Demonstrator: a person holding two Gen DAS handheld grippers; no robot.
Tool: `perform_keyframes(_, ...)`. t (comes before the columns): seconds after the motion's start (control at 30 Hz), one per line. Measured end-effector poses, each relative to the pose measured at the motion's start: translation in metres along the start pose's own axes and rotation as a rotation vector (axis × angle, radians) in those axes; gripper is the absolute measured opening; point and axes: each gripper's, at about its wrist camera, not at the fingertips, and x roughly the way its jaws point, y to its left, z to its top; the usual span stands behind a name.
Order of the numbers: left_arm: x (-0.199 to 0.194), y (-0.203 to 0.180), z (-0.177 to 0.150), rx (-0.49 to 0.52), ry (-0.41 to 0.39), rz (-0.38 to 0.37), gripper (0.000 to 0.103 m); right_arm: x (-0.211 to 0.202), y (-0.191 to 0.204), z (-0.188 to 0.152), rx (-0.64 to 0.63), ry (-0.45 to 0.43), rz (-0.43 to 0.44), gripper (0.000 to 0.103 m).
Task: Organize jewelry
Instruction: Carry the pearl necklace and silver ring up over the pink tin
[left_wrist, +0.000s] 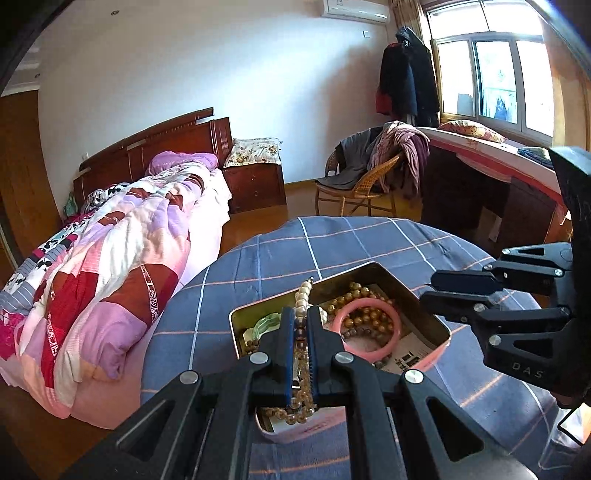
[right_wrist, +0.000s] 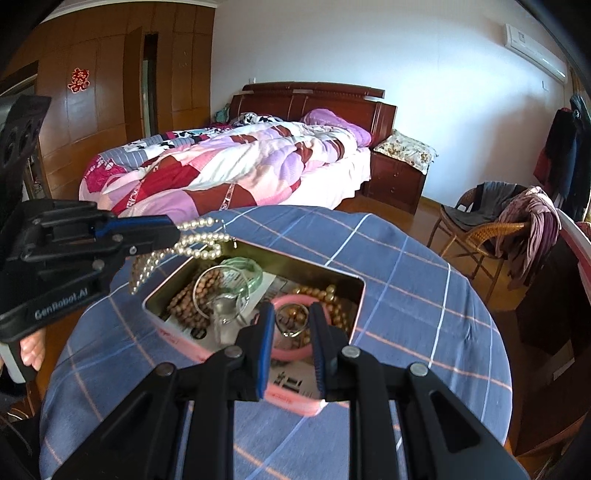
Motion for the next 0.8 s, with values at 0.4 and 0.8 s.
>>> perform_keyframes(0.4,0.027,0.005,0.002,-0.006,0.028,0.024,0.005,0.023,-0.004,0.016,-0.001,0.008,-0.020,0.022)
perform_keyframes(0.8,0.048,0.010,-0.002,-0.029,0.062,0.026,0.005,0.048,-0.004,0.017,0.005,0.051,-0.040,0.022)
